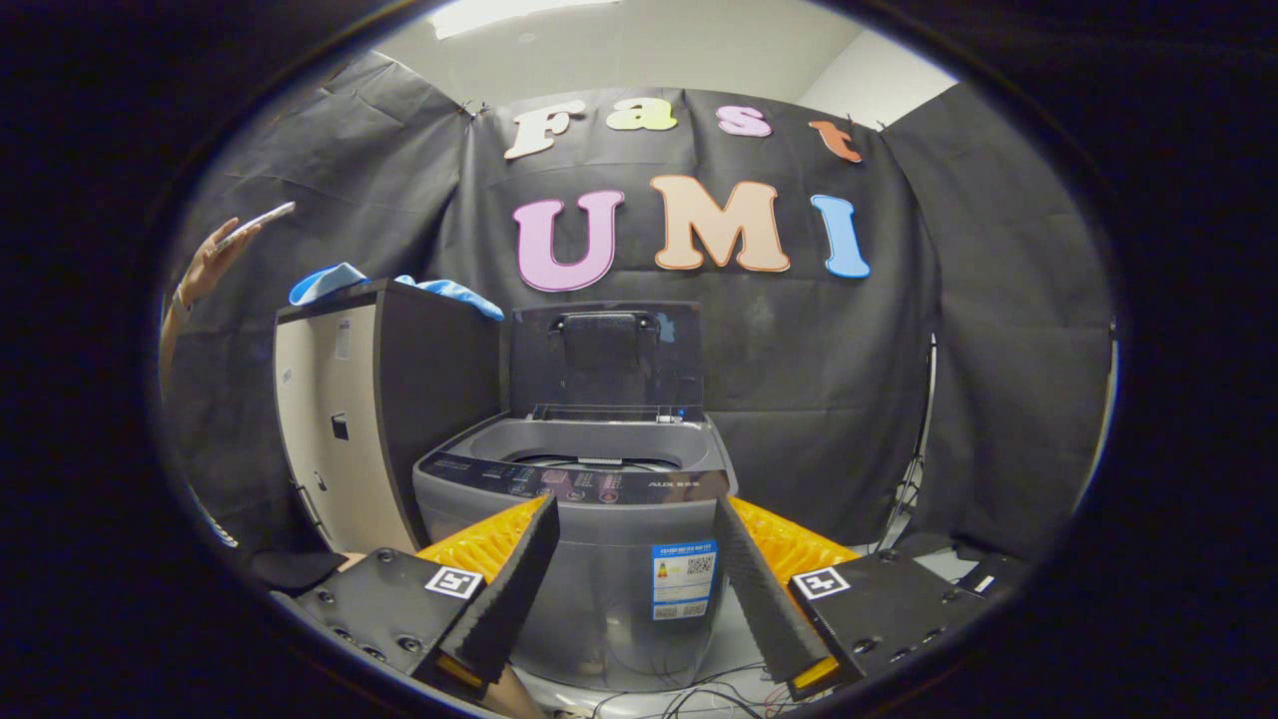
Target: Put the clothes into the washing machine and then close the washing machine lid.
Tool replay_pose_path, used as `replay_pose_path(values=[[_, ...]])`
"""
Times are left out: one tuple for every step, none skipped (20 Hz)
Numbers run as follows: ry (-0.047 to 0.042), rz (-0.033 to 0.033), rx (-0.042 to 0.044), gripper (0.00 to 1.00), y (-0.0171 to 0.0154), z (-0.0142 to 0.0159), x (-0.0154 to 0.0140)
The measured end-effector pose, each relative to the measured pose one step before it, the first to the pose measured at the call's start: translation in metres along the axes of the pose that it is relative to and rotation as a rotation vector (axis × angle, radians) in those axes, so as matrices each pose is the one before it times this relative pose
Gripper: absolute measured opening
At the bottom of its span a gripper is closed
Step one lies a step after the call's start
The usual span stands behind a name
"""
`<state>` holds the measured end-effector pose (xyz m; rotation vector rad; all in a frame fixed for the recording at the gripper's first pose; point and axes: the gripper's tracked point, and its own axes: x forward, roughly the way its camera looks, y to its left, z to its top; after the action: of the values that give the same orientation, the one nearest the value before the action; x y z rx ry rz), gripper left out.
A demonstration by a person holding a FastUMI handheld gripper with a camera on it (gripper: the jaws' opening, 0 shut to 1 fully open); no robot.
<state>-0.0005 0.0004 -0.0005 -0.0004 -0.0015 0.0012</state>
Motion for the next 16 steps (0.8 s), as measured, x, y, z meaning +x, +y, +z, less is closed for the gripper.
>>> replay_pose_path(values=[[-0.00094,-0.01335,0.00128,0.97,-0.00404,0.00016,0.00083],[-0.00100,-0.00328,0.00077,0.97,-0.00048,0.00063,-0.00044],[0.00031,-0.00170,-0.00106,0.97,0.00108,-0.00050,0.00026],[0.00147,-0.00212,-0.00120,0.97,-0.00031,-0.00030,-0.00008],[0.00636,-0.01040,0.00000,0.97,-0.00223,-0.00127,0.00105],[0.00896,-0.01487,-0.00264,0.97,-0.00287,-0.00144,0.00068],[0.01301,-0.01496,-0.00979,0.97,-0.00154,-0.00028,0.00118],[0.00535,-0.01095,-0.01270,0.96,0.00056,0.00471,0.00150],[-0.00125,-0.00283,-0.01447,0.96,0.00369,0.00803,0.00294],[-0.00117,0.00190,-0.00902,0.96,0.00594,0.01289,0.00380],[0.00392,-0.00325,-0.00775,0.96,0.00726,0.01149,0.00556],[-0.00500,0.00214,-0.00415,0.96,0.00934,0.01644,0.00532],[-0.02050,0.01002,0.00033,0.96,0.01320,0.01874,0.00563],[-0.02500,0.01750,0.01224,0.96,0.01624,0.02020,0.00643],[-0.01764,0.02648,0.01994,0.96,0.02101,0.01898,0.00848],[-0.01081,0.03527,0.02360,0.96,0.02276,0.01667,0.01056]])
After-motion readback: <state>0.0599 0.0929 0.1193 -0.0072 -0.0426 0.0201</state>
